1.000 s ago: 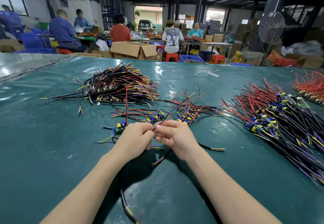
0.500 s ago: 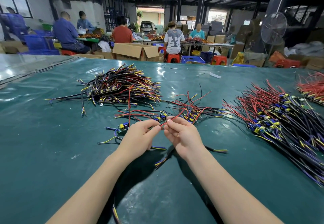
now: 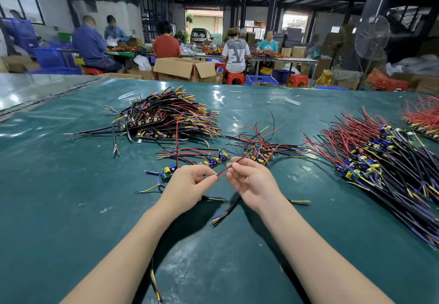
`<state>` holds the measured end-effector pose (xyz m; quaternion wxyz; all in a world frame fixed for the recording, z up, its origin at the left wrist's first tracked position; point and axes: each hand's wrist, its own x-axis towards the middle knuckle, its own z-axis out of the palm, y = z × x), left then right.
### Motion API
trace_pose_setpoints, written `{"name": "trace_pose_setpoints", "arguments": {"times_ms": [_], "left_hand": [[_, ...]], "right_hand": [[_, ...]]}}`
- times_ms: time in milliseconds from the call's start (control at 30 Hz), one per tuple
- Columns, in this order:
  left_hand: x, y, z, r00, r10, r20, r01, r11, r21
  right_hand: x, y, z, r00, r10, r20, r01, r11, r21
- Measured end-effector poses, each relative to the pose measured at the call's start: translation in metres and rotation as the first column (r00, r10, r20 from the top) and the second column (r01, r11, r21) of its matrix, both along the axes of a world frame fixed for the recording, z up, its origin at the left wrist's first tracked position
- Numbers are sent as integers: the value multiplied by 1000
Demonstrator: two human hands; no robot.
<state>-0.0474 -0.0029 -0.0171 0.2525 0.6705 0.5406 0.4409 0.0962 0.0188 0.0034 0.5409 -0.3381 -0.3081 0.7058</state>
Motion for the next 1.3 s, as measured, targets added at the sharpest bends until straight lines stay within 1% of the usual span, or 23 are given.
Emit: {"name": "trace_pose_setpoints", "arguments": {"times_ms": [33, 100, 167, 300, 400, 533, 667, 767, 867, 933, 1067, 1133, 1300], "left_hand": [[0, 0, -1, 1000, 18, -15, -18, 1000, 10], [2, 2, -3, 997, 63, -36, -63, 998, 19], [4, 4, -3, 995, 103, -5, -103, 995, 10], [8, 3, -3, 986, 153, 72, -155, 988, 27], [9, 4, -4, 979, 179, 99, -182, 983, 22], [9, 3, -3, 979, 203, 23, -204, 979, 16], [9, 2, -2, 984, 174, -35, -175, 985, 1], [10, 2, -1, 984, 159, -73, -161, 987, -13], [9, 3, -1, 985, 165, -55, -165, 986, -7], [8, 3, -1, 986, 158, -52, -159, 987, -8], [8, 2, 0, 985, 157, -73, -158, 987, -14], [7, 2, 0, 985, 158, -76, -160, 987, -23], [5, 1, 1, 984, 152, -88, -156, 987, -36]], "right_hand": [[0, 0, -1, 1000, -7, 14, 7, 1000, -4], [1, -1, -2, 994, -38, 101, 36, 999, 24], [0, -1, -4, 978, -88, 191, 74, 994, 81], [-2, 0, -5, 974, -149, 169, 129, 984, 123], [-2, 2, -7, 967, -166, 196, 121, 968, 222], [-1, 4, -11, 947, -222, 234, 144, 940, 309], [2, 5, -13, 926, -298, 232, 207, 915, 346], [2, 6, -13, 936, -293, 195, 224, 923, 312], [4, 9, -10, 970, -215, 118, 183, 955, 231], [7, 10, -8, 980, -174, 93, 153, 968, 198], [9, 10, -9, 989, -141, 53, 134, 985, 107], [11, 10, -8, 985, -157, 65, 152, 985, 77], [17, 12, -6, 963, -246, 111, 236, 967, 98]]}}
